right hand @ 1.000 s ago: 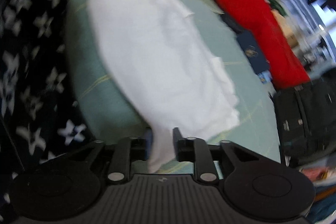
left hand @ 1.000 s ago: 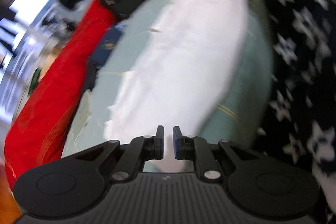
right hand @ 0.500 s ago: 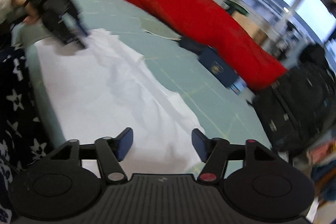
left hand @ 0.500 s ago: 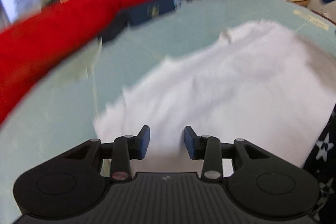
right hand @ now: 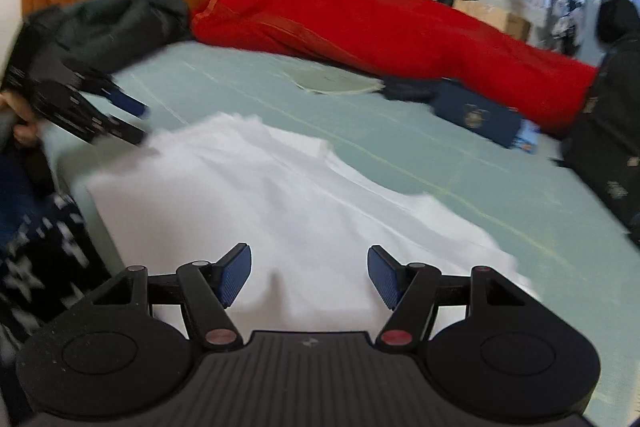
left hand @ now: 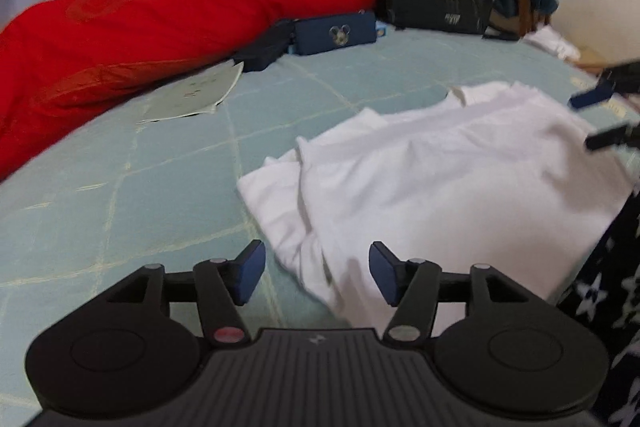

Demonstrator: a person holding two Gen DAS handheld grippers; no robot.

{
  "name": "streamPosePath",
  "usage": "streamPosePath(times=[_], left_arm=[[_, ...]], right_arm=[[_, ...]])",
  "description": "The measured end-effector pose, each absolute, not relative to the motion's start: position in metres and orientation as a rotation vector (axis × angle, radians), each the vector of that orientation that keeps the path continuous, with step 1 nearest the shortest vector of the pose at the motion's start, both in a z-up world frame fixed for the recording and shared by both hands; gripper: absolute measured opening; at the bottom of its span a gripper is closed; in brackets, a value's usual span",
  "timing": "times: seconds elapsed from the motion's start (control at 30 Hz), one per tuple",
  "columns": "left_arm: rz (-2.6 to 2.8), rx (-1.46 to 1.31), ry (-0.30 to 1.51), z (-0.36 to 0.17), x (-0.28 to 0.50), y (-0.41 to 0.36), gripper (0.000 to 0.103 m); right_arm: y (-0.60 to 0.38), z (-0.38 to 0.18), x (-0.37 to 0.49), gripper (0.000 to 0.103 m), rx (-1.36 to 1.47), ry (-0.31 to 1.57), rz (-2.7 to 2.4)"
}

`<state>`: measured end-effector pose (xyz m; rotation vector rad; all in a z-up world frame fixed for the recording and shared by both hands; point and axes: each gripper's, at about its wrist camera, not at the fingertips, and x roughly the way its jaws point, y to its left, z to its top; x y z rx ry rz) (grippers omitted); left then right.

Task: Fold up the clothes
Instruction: 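Lay the hem down near the collar and open both grippers, then withdraw both open grippers from the folded shirt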

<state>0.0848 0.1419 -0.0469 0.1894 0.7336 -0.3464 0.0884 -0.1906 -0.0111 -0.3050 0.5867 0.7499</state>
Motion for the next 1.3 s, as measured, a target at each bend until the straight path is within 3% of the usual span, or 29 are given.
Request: streamPosePath(times=[0.07, 0.2, 0.43, 0.53, 0.8, 1.3], left_arm=[[-0.387, 0.166, 0.744, -0.050, 0.096, 0.146, 0.066], [-0.479, 0.126, 0.774, -0.057, 0.119, 0.151, 0.066], [-0.622, 0.117, 0.814, -0.063, 0.128, 0.152, 0.067], [-0.710, 0.123, 0.824, -0.062, 0.130, 0.151, 0.077], [-0.900, -0.088, 0.885, -0.060, 0.146, 0.171, 0.075], [-0.893, -0.056, 0.975, -0.069, 0.133, 0.164, 0.077]], right_arm=[[-0.177, -0.010, 0.090, 0.071, -0.267, 0.585, 0.786], [-0.161, -0.009, 0.094, 0.078, -0.199, 0.601, 0.827], [-0.147, -0.014, 0.102, 0.078, -0.162, 0.636, 0.819], [-0.144, -0.017, 0.105, 0.083, -0.145, 0.646, 0.814], [-0.138, -0.030, 0.113, 0.084, -0.101, 0.690, 0.792], [-0.149, -0.029, 0.104, 0.085, -0.070, 0.686, 0.767]])
